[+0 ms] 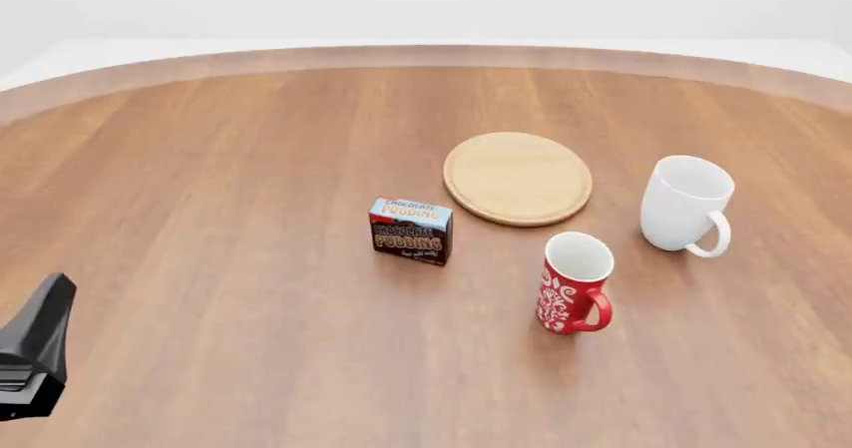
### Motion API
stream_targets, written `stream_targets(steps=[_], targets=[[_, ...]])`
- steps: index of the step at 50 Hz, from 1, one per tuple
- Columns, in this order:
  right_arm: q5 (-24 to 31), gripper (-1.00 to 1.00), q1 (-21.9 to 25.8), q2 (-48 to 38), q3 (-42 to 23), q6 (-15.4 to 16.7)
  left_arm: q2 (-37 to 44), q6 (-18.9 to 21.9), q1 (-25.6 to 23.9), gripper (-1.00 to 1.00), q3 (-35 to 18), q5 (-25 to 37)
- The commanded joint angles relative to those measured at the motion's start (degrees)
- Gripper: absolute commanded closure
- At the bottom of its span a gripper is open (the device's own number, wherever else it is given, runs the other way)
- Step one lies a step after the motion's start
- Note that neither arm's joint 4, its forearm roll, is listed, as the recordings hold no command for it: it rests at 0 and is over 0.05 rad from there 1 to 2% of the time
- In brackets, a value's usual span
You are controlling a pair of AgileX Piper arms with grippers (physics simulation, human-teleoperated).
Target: Put the chocolate pudding to the left of the plate.
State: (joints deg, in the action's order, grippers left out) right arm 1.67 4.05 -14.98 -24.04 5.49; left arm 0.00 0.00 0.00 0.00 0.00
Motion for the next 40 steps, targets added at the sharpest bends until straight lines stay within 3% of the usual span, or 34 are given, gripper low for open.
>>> stream_targets(steps=[1, 11, 15, 25, 36, 40], targets=[[-0.1, -1.00, 4.8, -17.0, -14.7, 7.5, 0.0, 0.0, 0.0, -1.00, 0.0, 0.0], [8.8, -1.00, 9.5, -32.2, -30.2, 16.8, 0.0, 0.0, 0.0, -1.00, 0.0, 0.0], [10.5, -1.00, 10.2, -36.4, -33.3, 20.1, 0.0, 0.0, 0.0, -1.00, 0.0, 0.0], [14.4, -1.00, 13.2, -46.2, -38.1, 23.4, 0.0, 0.0, 0.0, -1.00, 0.0, 0.0], [24.8, -1.00, 19.9, -54.6, -46.8, 22.8, 0.0, 0.0, 0.0, -1.00, 0.0, 0.0], [27.2, -1.00, 19.2, -57.2, -50.1, 22.7, 0.0, 0.0, 0.0, -1.00, 0.0, 0.0]])
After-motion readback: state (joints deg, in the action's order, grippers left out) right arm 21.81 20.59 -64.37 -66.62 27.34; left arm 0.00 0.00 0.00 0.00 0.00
